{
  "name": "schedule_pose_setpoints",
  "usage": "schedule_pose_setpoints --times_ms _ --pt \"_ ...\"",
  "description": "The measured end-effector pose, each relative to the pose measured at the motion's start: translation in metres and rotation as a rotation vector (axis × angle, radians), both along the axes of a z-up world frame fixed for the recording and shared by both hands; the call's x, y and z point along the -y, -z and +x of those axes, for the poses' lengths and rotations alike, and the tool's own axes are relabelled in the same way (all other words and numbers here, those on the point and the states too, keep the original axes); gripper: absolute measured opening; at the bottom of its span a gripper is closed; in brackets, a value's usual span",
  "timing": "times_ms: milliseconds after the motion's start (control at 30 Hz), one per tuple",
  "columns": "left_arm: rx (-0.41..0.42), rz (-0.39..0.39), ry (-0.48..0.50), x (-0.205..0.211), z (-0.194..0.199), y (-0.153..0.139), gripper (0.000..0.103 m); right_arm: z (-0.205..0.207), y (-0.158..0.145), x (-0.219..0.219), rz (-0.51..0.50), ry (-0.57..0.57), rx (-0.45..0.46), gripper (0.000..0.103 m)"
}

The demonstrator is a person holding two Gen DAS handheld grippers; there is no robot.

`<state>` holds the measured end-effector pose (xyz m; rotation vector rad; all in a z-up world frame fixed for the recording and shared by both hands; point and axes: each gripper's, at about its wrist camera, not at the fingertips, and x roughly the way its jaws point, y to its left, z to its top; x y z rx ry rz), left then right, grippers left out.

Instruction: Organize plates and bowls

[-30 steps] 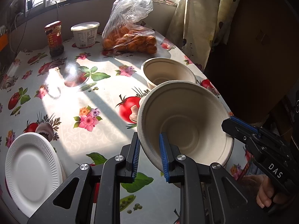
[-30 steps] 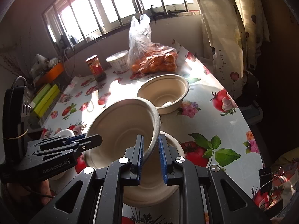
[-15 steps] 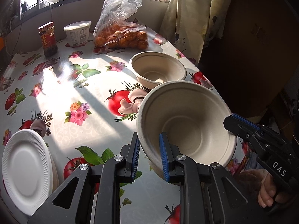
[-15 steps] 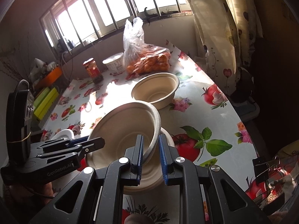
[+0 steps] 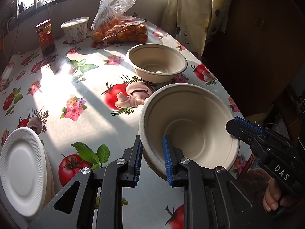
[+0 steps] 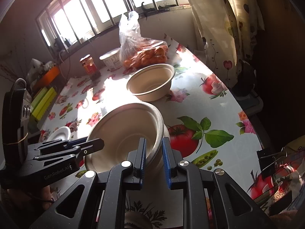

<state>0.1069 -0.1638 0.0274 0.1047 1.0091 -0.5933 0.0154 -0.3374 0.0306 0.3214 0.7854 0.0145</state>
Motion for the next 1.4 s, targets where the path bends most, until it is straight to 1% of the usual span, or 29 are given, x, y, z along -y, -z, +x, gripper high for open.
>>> schedule_pose_setpoints --times_ms 367,633,1400 --pt "-0.008 0.012 -0.005 0.001 0.002 0.005 0.022 0.001 0.008 0.001 0.005 -0.004 -0.016 0.018" --pt "0.003 0.014 -0.005 0.003 0.002 0.007 0.022 0.001 0.011 0.002 0.005 -0.004 -0.017 0.019" --pt "0.008 0.025 -0.006 0.003 0.001 0.006 0.022 0.002 0.01 0.002 0.006 -0.004 -0.017 0.019"
